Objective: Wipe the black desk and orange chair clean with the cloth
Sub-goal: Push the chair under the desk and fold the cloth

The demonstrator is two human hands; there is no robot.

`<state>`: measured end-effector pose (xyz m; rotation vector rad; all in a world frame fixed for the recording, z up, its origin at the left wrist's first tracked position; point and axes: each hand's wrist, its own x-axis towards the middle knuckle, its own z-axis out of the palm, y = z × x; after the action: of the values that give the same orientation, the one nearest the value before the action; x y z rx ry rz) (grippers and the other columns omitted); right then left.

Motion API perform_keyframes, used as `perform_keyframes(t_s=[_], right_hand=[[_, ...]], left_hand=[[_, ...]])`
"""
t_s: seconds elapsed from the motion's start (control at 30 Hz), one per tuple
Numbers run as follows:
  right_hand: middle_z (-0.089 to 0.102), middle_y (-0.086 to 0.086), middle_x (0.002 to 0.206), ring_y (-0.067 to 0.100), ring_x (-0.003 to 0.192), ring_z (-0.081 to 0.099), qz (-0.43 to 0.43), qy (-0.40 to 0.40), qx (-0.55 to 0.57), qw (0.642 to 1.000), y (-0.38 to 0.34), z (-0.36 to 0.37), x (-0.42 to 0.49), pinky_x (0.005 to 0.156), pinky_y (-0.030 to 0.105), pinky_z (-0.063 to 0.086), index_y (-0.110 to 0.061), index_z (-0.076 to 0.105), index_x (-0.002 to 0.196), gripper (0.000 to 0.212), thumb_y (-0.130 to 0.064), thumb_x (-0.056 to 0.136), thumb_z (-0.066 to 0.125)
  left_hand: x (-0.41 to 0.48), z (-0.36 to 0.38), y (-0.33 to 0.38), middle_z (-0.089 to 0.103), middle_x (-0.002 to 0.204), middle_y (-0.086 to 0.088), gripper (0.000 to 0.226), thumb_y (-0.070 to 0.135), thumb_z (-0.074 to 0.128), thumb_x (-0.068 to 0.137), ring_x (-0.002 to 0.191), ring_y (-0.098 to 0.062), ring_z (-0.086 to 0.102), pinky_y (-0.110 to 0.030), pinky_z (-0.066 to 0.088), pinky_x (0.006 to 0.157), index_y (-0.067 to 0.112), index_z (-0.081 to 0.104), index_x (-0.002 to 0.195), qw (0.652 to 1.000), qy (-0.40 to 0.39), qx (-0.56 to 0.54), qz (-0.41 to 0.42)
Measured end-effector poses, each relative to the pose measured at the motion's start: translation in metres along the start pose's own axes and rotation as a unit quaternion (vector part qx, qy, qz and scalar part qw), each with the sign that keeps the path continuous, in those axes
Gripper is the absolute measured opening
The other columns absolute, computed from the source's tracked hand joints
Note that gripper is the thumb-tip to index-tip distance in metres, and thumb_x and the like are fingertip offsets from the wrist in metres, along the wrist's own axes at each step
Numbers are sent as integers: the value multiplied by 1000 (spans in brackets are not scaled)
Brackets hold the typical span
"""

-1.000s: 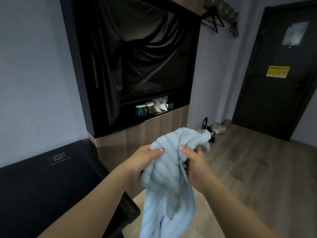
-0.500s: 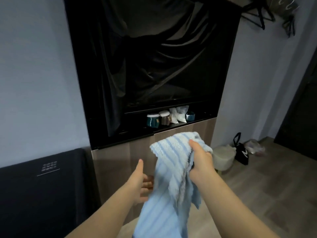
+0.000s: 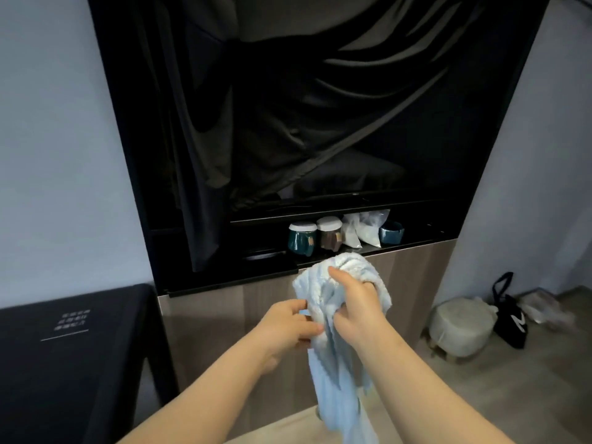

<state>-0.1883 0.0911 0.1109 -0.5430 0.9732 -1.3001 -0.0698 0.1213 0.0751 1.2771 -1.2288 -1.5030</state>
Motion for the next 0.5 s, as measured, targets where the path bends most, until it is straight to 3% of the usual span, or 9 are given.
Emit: perform_keyframes(t_s=[0.1,0.2,0.3,0.4,0.5], right_hand=[[65,11,101,27,93,65,-44,-30,-184,982,7,7,32,80,43,56,-4,51,118,43,-5,80,72],[64,4,107,21,101,62,-7,-93,-346,934,12,3,60,88,37,53,-8,50,116,45,-9,78,74],[59,6,110,24,100,61,76,-126,-341,929,11,-2,86,83,42,56,-17,40,112,47,-2,79,70],[67,16,97,26,84,66,92,-117,-354,924,1,-6,112,69,36,56,1,58,110,34,5,79,69],[68,19,88,29,77,63,61,-77,-362,927,-16,-4,140,67,34,49,6,66,98,21,-1,78,71]], left_hand=[[32,-17,19,66,84,-8,31,-8,52,86,71,-16,60,-28,45,65,7,64,111,995,59,-79,21],[57,-39,33,69,90,-9,27,-3,50,91,78,-22,63,-35,46,72,15,64,105,987,95,-128,18],[74,-68,41,66,96,-9,26,0,49,92,85,-22,62,-36,50,73,19,62,104,986,139,-95,16],[82,-102,40,63,98,-10,25,3,50,91,85,-22,59,-37,51,74,19,61,108,978,208,-9,9],[86,-137,40,63,96,-14,22,5,53,91,84,-27,59,-38,50,77,14,64,107,956,289,56,-7]])
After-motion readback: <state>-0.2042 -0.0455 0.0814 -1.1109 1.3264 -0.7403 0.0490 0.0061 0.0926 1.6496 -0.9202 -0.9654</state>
